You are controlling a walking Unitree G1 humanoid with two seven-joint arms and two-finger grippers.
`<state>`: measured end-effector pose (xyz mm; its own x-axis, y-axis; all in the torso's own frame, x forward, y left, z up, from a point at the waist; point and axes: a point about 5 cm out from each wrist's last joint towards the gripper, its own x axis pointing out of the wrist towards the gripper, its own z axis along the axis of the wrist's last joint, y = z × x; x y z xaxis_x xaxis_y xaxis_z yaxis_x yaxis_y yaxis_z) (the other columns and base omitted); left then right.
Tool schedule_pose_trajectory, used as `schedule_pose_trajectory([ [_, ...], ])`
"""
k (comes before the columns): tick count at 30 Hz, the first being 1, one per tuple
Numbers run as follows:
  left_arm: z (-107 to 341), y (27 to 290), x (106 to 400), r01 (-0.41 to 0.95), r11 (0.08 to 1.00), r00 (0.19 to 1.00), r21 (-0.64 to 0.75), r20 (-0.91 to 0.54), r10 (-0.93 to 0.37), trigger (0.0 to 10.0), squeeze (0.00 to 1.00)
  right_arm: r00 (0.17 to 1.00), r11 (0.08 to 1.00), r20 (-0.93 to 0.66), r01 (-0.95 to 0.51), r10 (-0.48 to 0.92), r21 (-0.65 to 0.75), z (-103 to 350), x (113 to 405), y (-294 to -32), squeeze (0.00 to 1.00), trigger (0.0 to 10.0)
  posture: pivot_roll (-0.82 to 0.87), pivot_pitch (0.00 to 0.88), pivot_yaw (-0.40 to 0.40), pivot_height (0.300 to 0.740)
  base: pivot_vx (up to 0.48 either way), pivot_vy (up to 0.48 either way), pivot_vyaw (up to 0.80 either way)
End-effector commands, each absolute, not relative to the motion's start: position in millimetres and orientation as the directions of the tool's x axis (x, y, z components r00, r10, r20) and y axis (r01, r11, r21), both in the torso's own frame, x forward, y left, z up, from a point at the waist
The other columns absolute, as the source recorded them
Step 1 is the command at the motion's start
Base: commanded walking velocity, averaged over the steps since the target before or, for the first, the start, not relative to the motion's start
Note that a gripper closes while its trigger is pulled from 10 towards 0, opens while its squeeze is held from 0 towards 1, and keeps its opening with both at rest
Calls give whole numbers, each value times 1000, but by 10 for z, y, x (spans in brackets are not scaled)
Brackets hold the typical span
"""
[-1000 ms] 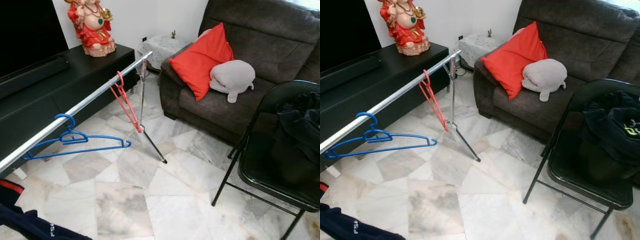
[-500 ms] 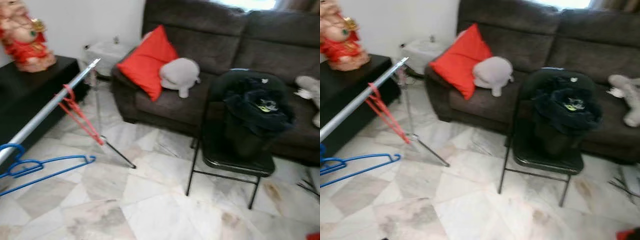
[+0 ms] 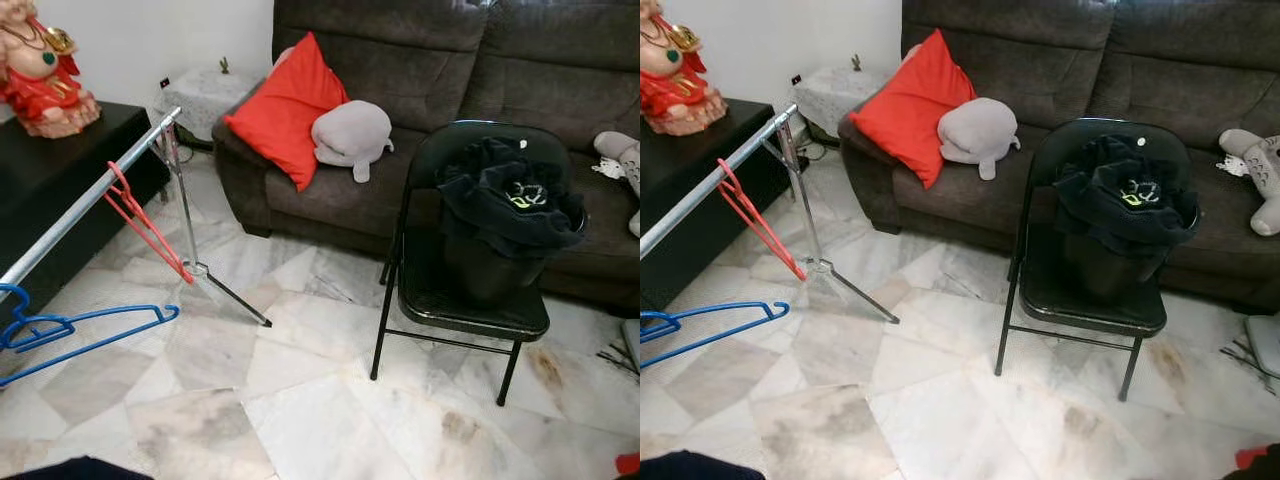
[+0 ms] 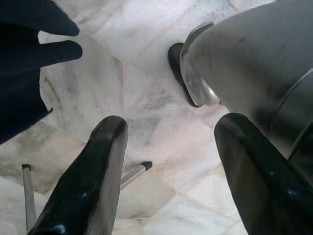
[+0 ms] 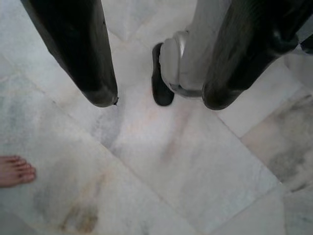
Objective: Hang hanger
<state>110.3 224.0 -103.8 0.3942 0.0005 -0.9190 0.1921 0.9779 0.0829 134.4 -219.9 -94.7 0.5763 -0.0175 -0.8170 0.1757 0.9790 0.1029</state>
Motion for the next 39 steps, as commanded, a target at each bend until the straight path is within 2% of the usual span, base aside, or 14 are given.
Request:
schedule_pose_trajectory([
  [1, -1059, 2240, 1034, 198, 977, 368, 80, -930, 2, 10000, 0, 572, 977, -820, 191, -30, 97, -951, 1318, -2226, 0, 10000, -51, 108, 10, 740, 0, -386, 0],
  [14, -1062, 2242, 1023, 199, 976, 366, 83, -930, 4, 10000, 0, 569, 977, -821, 193, -33, 95, -956, 1303, -2227, 0, 10000, -50, 103, 11, 740, 0, -378, 0],
  [17, -1060, 2250, 1022, 182, 979, 378, 97, -925, 21, 10000, 0, 568, 978, -822, 188, -30, 94, -957, 1298, -2229, 0, 10000, -48, 102, 9, 740, 0, 0, 0],
  [20, -1045, 2262, 1045, 144, 982, 426, 125, -903, 53, 10000, 0, 568, 978, -822, 186, -29, 94, -957, 1294, -2231, 0, 10000, -51, 102, 10, 740, 0, 0, 0],
  [24, -990, 2296, 1107, 45, 979, 543, 200, -827, 144, 10000, 0, 572, 977, -819, 191, -37, 90, -954, 1290, -2243, 0, 10000, -56, 98, 8, 740, 0, 0, 0],
  [28, -969, 2280, 1138, 16, 985, 582, 174, -802, 132, 10000, 0, 576, 976, -816, 197, -44, 87, -951, 1297, -2248, 0, 10000, -54, 96, 5, 740, 0, 0, 0],
  [35, -964, 2250, 1155, 14, 992, 597, 122, -798, 89, 10000, 0, 579, 977, -814, 197, -44, 87, -948, 1307, -2244, 0, 10000, -58, 93, 11, 740, 0, 0, 0],
  [36, -936, 2223, 1254, 25, 993, 621, 117, -780, 76, 10000, 0, 579, 977, -814, 197, -44, 87, -948, 1307, -2242, 0, 10000, -58, 93, 11, 740, 0, 0, 0],
  [37, -828, 2129, 1572, 43, 993, 695, 110, -717, 49, 10000, 0, 581, 976, -812, 201, -45, 89, -949, 1309, -2235, 0, 10000, -69, 96, 21, 740, 0, 0, 0],
  [39, -793, 2106, 1655, 46, 993, 716, 108, -697, 43, 10000, 0, 582, 975, -811, 205, -47, 90, -949, 1311, -2230, 0, 10000, -83, 99, 32, 740, 0, 0, 0],
])
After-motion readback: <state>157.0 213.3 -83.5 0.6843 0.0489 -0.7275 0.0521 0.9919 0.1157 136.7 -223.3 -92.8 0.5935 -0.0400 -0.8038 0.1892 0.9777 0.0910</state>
